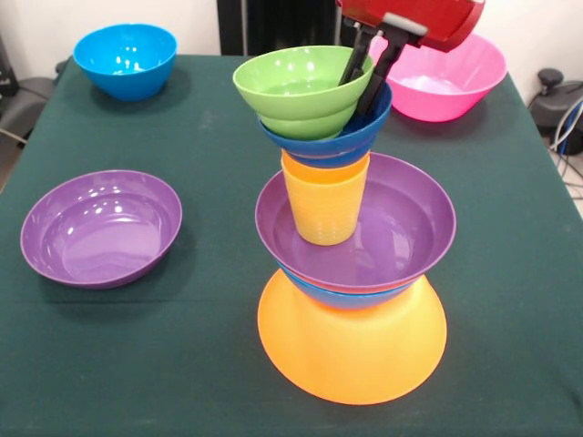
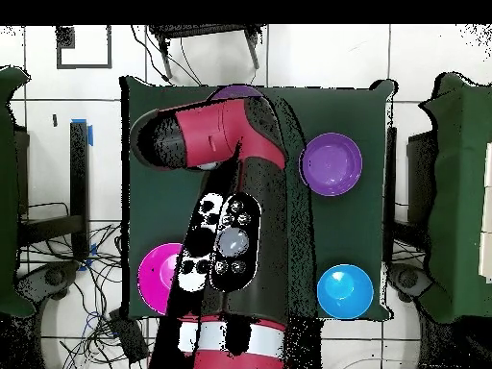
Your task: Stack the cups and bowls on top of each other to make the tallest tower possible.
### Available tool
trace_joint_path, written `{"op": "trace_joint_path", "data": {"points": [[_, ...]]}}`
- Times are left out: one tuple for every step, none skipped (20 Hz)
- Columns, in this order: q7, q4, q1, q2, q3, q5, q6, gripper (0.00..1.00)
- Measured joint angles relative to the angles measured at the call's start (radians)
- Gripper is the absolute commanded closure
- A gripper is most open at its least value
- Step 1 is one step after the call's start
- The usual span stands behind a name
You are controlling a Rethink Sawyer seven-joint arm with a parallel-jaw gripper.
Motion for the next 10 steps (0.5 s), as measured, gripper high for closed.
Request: {"op": "trace_joint_path", "data": {"points": [[0.000,0.000,0.000,0.001,-0.001,0.000,-0.002,1.00],[0.000,0.000,0.002,0.004,-0.003,0.000,-0.006,1.00],[0.000,0.000,0.002,0.005,-0.003,0.001,-0.007,1.00],[0.000,0.000,0.003,0.005,-0.004,0.001,-0.007,1.00],[0.000,0.000,0.004,0.006,-0.005,0.001,-0.007,1.00],[0.000,0.000,0.006,0.007,-0.006,0.003,-0.007,1.00],[0.000,0.000,0.008,0.007,-0.008,0.005,-0.007,1.00],[0.000,0.000,0.010,0.007,-0.010,0.007,-0.007,1.00],[0.000,0.000,0.012,0.007,-0.011,0.009,-0.007,1.00],[0.000,0.000,0.014,0.007,-0.013,0.013,-0.007,1.00]]}}
